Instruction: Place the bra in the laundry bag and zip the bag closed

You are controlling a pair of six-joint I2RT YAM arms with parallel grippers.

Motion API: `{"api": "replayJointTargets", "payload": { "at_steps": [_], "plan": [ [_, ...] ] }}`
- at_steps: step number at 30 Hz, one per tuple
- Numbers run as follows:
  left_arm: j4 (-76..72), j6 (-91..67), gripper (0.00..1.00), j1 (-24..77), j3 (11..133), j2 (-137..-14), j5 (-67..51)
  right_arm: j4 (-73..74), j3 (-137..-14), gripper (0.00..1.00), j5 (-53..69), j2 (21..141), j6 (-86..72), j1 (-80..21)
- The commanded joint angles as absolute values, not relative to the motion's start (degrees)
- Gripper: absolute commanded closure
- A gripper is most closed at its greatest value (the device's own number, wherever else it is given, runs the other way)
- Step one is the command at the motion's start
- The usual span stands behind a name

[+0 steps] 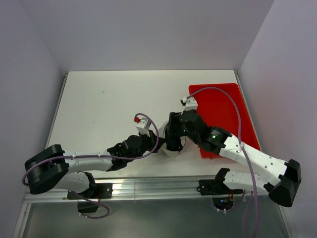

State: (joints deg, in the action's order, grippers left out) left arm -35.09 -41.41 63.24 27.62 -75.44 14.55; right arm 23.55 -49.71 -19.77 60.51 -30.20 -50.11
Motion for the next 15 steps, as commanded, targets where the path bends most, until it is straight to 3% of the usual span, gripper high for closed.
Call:
{"api": "replayJointTargets", "payload": {
  "at_steps": [1, 11, 15],
  "plan": [
    [-37.44, -41.75, 1.0, 63.63, 28.04, -74.27, 15.56, 28.99, -53.96, 0.24, -23.81, 56.35, -31.37, -50.45],
    [-36.92, -41.49, 1.0, 63.63, 28.3, -74.0, 15.29, 32.26, -48.7, 0.23, -27.33, 50.8, -34.98, -50.45],
    [-36.56, -41.31, 1.0, 63.63, 28.56, -74.0, 15.12, 30.85, -46.15, 0.27, -26.9, 50.54, -36.03, -50.45]
  ]
}}
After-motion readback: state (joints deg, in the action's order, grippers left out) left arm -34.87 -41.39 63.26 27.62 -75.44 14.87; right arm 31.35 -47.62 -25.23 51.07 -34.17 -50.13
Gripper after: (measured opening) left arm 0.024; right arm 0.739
